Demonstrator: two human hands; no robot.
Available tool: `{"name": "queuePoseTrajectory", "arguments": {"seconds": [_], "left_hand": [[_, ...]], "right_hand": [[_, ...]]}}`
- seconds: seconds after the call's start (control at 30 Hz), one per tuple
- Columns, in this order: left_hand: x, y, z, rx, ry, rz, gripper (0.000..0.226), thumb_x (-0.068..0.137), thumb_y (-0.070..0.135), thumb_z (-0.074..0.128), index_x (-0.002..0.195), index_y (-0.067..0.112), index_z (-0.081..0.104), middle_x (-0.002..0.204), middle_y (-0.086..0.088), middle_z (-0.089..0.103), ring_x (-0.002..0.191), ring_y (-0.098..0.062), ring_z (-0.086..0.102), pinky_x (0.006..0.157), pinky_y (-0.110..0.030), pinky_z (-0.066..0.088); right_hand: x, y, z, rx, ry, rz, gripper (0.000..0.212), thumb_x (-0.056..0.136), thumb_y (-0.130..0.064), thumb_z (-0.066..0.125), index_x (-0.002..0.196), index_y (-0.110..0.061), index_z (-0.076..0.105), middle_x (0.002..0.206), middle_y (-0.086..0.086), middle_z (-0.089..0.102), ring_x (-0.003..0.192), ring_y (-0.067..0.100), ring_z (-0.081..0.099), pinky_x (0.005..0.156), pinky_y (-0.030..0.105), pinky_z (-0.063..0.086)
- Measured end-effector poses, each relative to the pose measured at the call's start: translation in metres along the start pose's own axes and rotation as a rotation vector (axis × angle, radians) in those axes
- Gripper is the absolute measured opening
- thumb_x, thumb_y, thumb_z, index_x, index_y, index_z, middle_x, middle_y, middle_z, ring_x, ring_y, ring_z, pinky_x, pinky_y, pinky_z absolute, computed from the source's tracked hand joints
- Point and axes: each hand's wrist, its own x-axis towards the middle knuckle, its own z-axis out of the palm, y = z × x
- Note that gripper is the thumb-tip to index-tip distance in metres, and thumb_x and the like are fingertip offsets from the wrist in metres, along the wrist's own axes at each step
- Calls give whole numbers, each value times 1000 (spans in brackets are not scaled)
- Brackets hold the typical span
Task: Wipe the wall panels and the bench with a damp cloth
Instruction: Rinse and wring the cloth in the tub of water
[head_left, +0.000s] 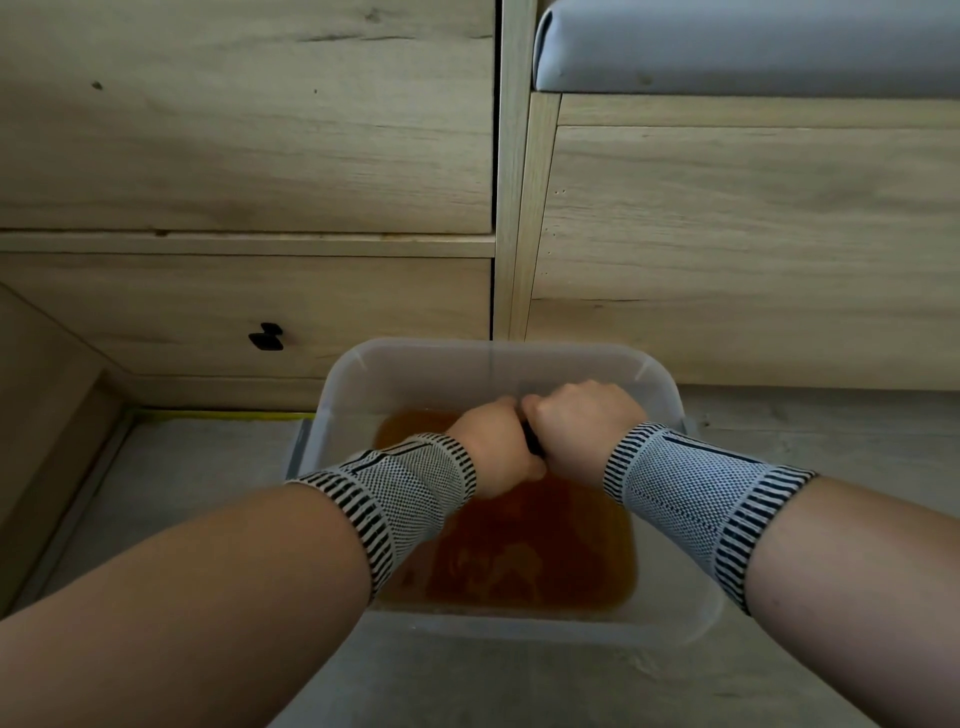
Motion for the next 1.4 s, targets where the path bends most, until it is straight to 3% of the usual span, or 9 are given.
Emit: {"name": "queuePoseTrajectory", "arguments": {"seconds": [0.13,0.77,0.93,1.13,1.2,1.27,1.33,1.4], "left_hand": [[1,-4,5,-17,50,-18,50,83,26,75,122,10,47,113,-7,62,104,-26,62,82,-32,50],[-2,-11,7,-1,82,34,42,85,27,71,110,16,39,104,-9,64,91,-26,65,78,-37,56],[3,-8,2,-56,177,32,40,86,28,69,113,16,42,104,-7,63,93,-25,64,80,-36,55],[13,-25,-12,-71,232,-50,37,81,41,74,108,22,55,97,3,62,87,-18,60,74,-30,49],[13,-31,-16,-90,257,-62,32,83,49,72,102,28,58,91,6,61,85,-15,60,73,-27,47],[14,-32,-16,-171,264,-54,30,85,52,70,102,29,60,90,7,63,88,-15,62,77,-29,50],[17,-30,-11,-282,259,-11,31,90,44,66,115,25,62,101,4,68,96,-16,64,86,-33,53],[18,-22,-10,-457,239,37,33,96,30,61,128,25,56,116,1,68,107,-18,63,95,-39,53]], "right_hand": [[0,-2,1,13,-18,12,29,91,-29,57,116,-14,55,107,9,67,97,31,66,69,35,41],[1,-3,2,129,-91,26,25,91,-21,55,114,-12,55,103,11,66,94,32,65,68,35,42],[5,3,5,131,56,73,30,93,-21,52,122,-16,45,112,8,58,96,34,63,71,40,48],[7,14,12,439,279,116,41,88,-9,54,129,-17,51,130,5,44,115,24,47,90,34,43],[8,16,8,578,383,223,31,91,-13,50,120,-15,59,121,2,49,110,20,49,89,31,43],[15,18,2,682,367,378,21,95,-28,47,106,-16,60,103,0,54,96,19,54,76,30,43],[22,16,1,786,235,517,35,96,-48,45,106,-17,57,91,-1,58,85,19,57,65,29,40],[28,16,3,939,143,604,52,93,-59,45,120,-16,54,104,3,63,95,23,61,72,29,44]]}}
